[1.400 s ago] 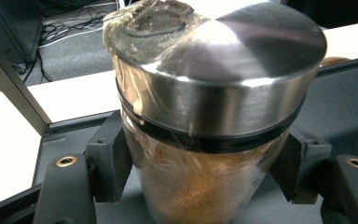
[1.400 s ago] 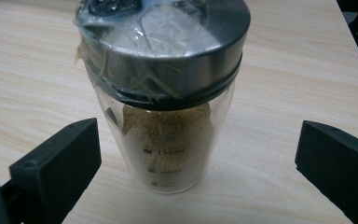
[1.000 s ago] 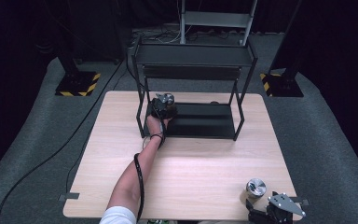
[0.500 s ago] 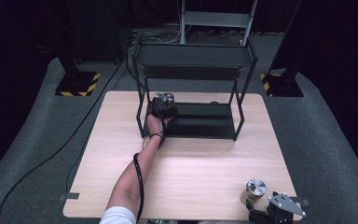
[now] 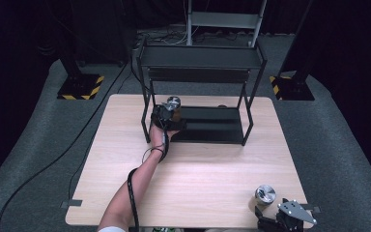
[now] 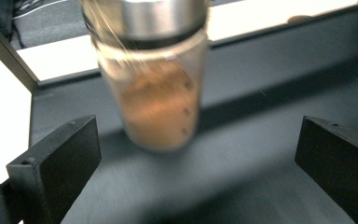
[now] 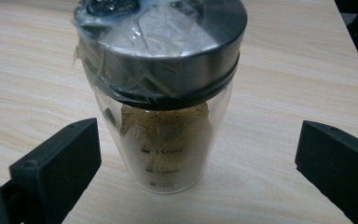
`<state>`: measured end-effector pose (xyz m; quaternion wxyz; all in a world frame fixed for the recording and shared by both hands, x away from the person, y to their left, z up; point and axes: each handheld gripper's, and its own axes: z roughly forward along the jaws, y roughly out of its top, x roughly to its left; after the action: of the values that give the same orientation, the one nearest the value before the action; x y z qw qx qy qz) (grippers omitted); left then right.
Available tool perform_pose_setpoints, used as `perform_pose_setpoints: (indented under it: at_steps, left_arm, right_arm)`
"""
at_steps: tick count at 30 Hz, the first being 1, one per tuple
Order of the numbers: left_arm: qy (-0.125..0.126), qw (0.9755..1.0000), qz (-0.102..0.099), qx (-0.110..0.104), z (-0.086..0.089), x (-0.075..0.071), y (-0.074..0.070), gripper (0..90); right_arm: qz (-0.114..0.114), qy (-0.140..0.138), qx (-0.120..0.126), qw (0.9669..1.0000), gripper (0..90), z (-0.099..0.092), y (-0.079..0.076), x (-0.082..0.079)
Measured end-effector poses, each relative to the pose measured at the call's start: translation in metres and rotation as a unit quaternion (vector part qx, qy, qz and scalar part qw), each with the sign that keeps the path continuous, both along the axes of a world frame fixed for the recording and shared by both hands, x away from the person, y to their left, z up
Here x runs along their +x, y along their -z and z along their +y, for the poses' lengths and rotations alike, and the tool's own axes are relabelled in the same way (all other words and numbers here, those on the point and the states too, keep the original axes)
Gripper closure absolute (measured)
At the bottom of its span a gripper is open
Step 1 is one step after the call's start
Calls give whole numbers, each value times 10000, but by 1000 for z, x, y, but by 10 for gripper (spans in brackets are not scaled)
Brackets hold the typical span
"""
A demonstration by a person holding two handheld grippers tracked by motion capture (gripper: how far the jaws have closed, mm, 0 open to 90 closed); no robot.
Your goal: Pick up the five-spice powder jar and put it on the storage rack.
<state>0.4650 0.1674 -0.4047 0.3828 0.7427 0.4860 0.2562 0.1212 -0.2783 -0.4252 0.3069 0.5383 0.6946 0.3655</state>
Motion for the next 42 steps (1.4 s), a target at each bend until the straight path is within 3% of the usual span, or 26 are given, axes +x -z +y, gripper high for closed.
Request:
perform_pose_setpoints:
  at_steps: [5,11,17,26,29,34,40,42]
  left_arm:
    - [302,9995,-62,77,9,-31,1,0]
    - [710,9970,-91,304,19,-68,3,0]
    - [920,9953,-39,294,38,-102,10,0]
    - [987,9941,62,452,55,-141,22,0]
    - [976,9943,125,410,57,-154,26,0]
    - [954,9938,132,559,58,-175,31,0]
    - [843,9942,182,644,64,-188,37,0]
    - [831,9941,305,627,69,-186,38,0]
  right_arm:
    - [-18,-2,-1,10000,0,0,0,-1]
    - [-23,-11,1,10000,0,0,-1,-1]
    - [-38,-7,11,10000,0,0,-1,-2]
    - [-34,-49,13,10000,0,2,0,0]
    - [-38,-63,5,10000,0,2,0,0]
    - [-52,-67,11,10000,0,1,0,-1]
    - [-72,-55,19,10000,0,2,0,-1]
    - [-63,-62,10,10000,0,2,0,-1]
